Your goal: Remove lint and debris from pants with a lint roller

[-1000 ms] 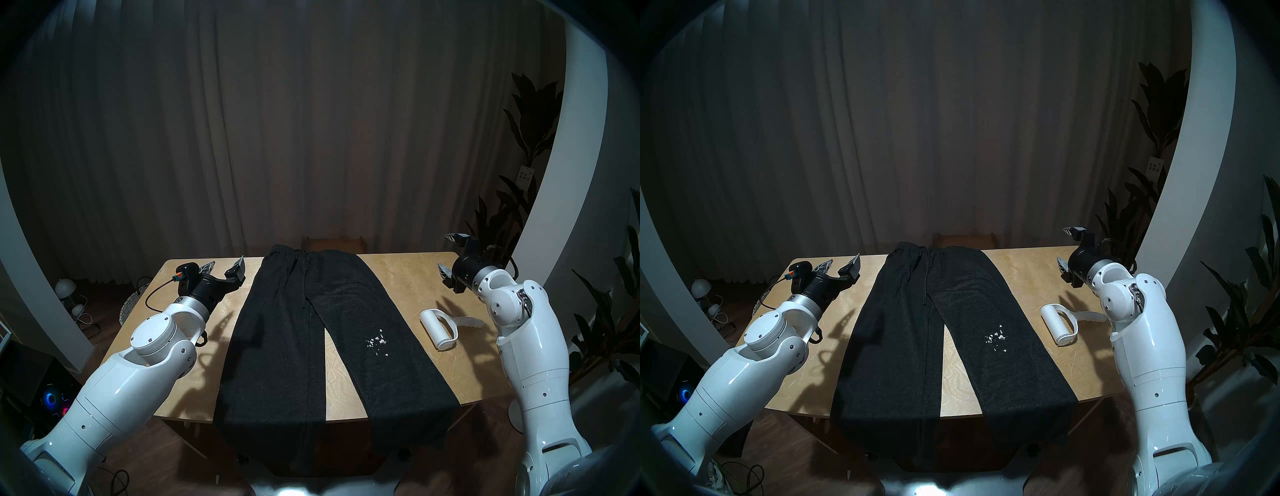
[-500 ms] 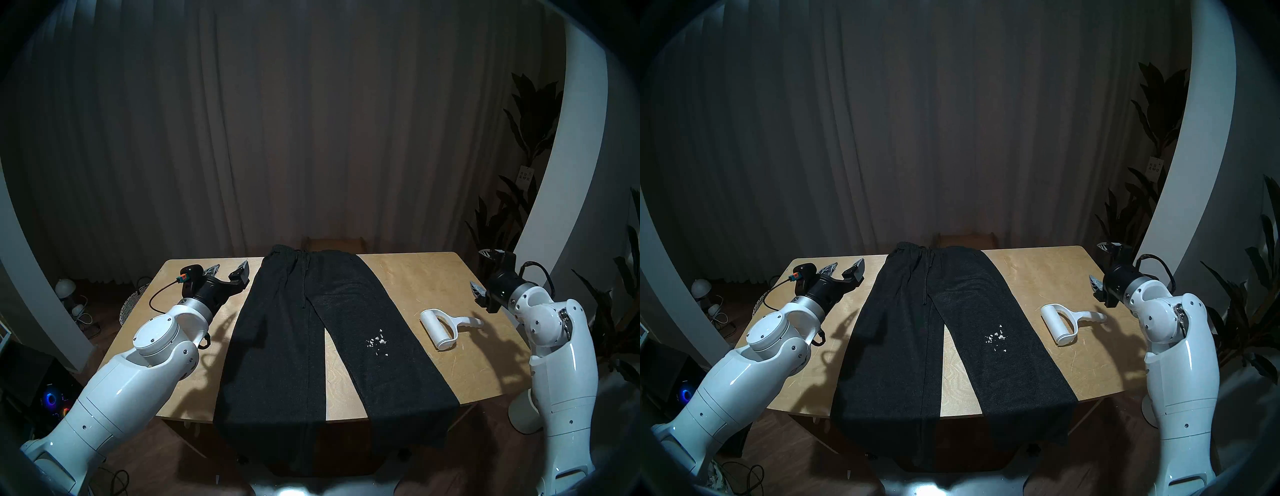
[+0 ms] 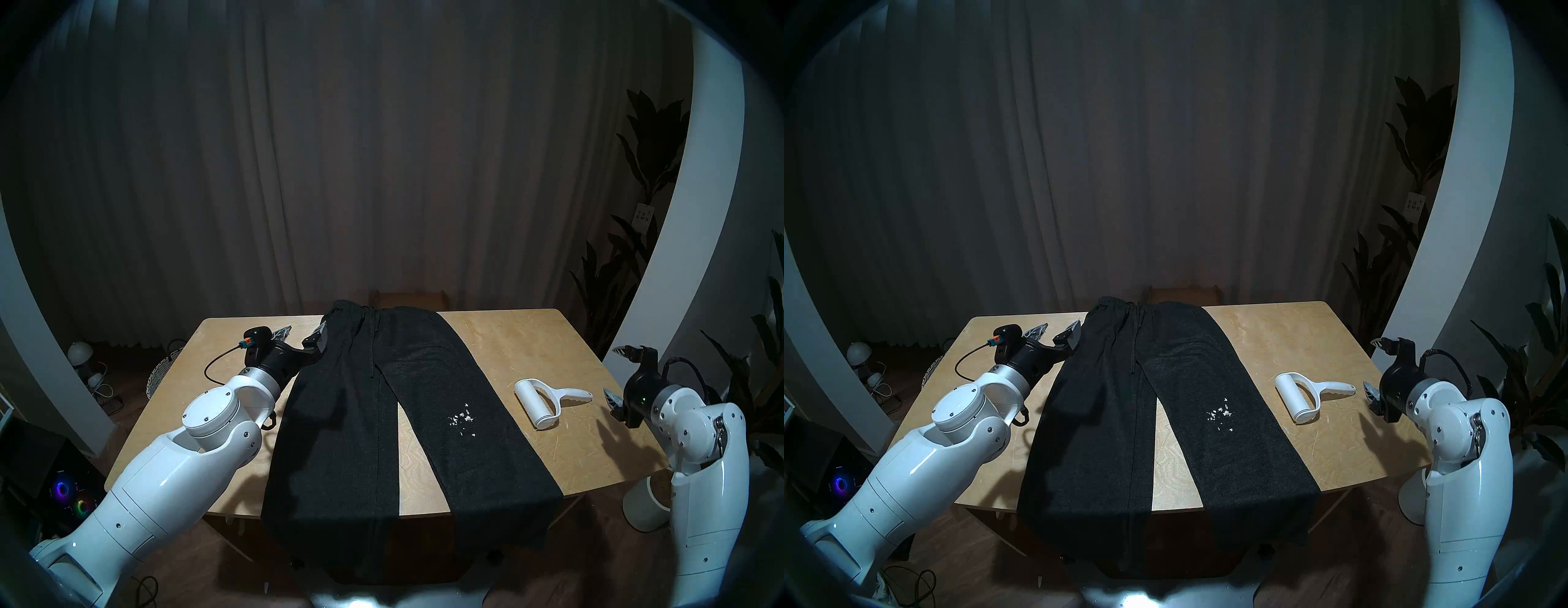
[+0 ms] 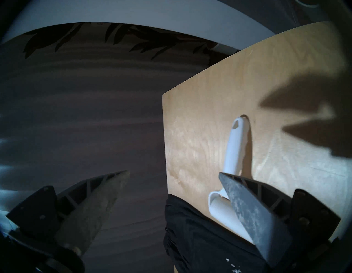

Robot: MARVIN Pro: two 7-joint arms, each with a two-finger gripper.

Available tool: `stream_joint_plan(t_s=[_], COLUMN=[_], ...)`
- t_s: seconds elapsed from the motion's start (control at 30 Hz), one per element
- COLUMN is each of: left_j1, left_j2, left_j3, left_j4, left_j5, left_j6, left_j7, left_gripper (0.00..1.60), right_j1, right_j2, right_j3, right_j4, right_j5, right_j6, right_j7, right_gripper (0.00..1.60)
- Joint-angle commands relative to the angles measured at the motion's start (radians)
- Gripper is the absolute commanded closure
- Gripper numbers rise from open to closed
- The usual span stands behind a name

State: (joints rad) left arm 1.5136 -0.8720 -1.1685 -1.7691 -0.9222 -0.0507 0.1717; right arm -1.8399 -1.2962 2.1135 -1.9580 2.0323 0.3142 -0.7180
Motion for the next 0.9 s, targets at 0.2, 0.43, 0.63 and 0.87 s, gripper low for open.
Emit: stream_joint_plan(t_s=[0.2, 0.43, 0.63, 0.87], left_j1=[-0.069, -0.072, -0.077, -0.073], left_j2=[-0.003, -0.015, -0.019, -0.027], left_j3=[0.005, 0.015, 0.013, 0.007], left_j4=[0.000, -0.010, -0.014, -0.011], left_j5=[0.031, 0.044, 0.040, 0.043], left_j6=[0.025, 0.048, 0.072, 0.080], left_j7=[-0.001, 0.004, 0.002, 0.006], left_gripper=[0.00, 0.00, 0.00, 0.00], right_j1=[-0.016, 0.033, 0.084, 0.106], right_j2=[-0.019, 0.021, 0.035, 0.061], right_j3=[-0.012, -0.048, -0.074, -0.114], right_j4=[0.114, 0.238, 0.320, 0.363], right_j5=[-0.094, -0.159, -0.173, -0.209], right_j6=[0.081, 0.117, 0.118, 0.152], right_j7=[0.198, 0.309, 0.343, 0.389], right_gripper=[0.00, 0.00, 0.00, 0.00])
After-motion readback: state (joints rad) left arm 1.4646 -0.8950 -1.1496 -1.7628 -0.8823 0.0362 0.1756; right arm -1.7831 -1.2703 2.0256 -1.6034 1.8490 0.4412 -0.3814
